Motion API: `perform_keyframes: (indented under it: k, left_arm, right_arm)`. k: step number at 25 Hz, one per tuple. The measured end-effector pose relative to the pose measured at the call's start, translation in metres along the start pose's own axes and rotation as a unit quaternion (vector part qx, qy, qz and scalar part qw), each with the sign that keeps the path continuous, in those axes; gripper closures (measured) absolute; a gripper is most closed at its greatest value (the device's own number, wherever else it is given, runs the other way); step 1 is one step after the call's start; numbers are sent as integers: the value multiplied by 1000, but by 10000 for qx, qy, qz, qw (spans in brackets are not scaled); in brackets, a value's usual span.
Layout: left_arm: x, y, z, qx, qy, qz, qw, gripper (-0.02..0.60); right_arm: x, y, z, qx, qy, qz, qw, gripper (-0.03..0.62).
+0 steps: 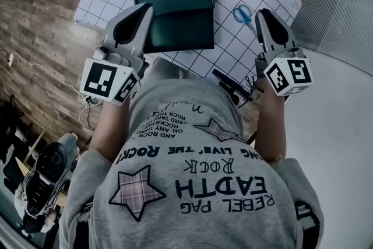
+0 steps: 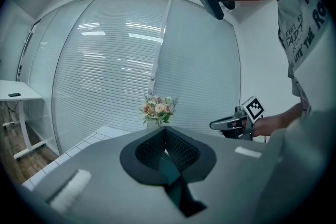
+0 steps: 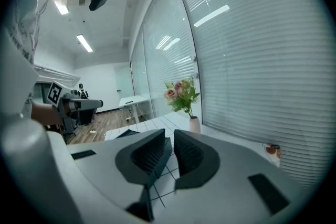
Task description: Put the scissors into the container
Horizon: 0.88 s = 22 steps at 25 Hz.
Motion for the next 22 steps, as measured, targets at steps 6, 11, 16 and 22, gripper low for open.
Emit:
perform_keyframes:
  k: [6, 11, 16, 22]
  left_arm:
    - [7, -1, 9, -68, -118, -10, 9999, 580]
    - [11, -2, 14, -104, -188, -11, 9998, 580]
    - [14, -2, 18, -140, -217, -39, 9997, 580]
    - [15, -2, 19, -145, -261, -98, 9995, 580]
  right_arm:
    - [18, 13, 34, -46, -536, 30, 9985, 574]
    - [32, 23, 61, 57, -871, 52, 9962, 574]
    - [51, 30, 83, 130, -1127, 29, 9935, 572]
    - [72, 41, 116, -142, -1622, 104, 9866, 572]
Point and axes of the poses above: the fingertips, and each gripper's own axes: x forward along the fingers, y to its right, z out of its underside, the point moved 8 cm from there along -x, backward along the fingers, and after that the axes turned 7 degrees about z, right-handed, at the moved point
